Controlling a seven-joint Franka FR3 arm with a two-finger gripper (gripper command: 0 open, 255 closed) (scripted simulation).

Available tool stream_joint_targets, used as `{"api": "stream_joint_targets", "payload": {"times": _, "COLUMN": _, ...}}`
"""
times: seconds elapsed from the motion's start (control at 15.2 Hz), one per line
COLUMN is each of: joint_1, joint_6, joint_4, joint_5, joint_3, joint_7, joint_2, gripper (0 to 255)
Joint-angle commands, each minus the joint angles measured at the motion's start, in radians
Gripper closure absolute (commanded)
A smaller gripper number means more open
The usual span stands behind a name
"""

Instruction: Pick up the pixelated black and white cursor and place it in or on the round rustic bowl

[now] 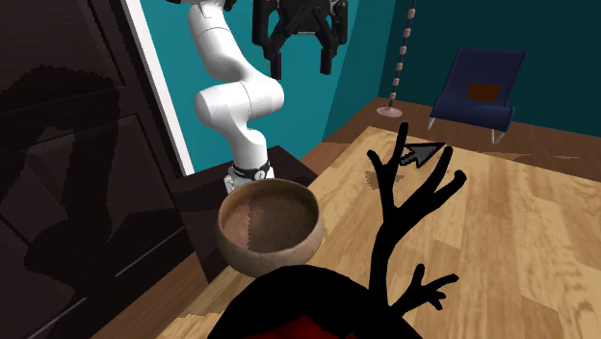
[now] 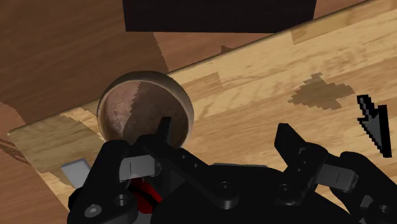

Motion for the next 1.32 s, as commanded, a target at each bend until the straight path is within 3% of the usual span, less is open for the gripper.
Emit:
{"api": "stream_joint_targets", "payload": {"times": 0.0, "joint_1": 0.000, "joint_6": 0.000, "joint_4": 0.000, "joint_5": 0.000, "joint_3": 0.000, "joint_7": 0.000, "joint_2": 0.000, "gripper": 0}}
{"api": "stream_joint_targets", "payload": {"times": 0.66, "joint_1": 0.087, "joint_6": 0.260, "joint_4": -0.163, "joint_5": 0.121, "joint_3": 0.166, "joint_7": 0.139, "joint_2": 0.037, "gripper": 0}}
{"api": "stream_joint_targets", "payload": {"times": 1.25, "joint_1": 0.151, "joint_6": 0.518, "joint_4": -0.211, "joint_5": 0.195, "joint_3": 0.335, "joint_7": 0.265, "joint_2": 0.184, "gripper": 0}}
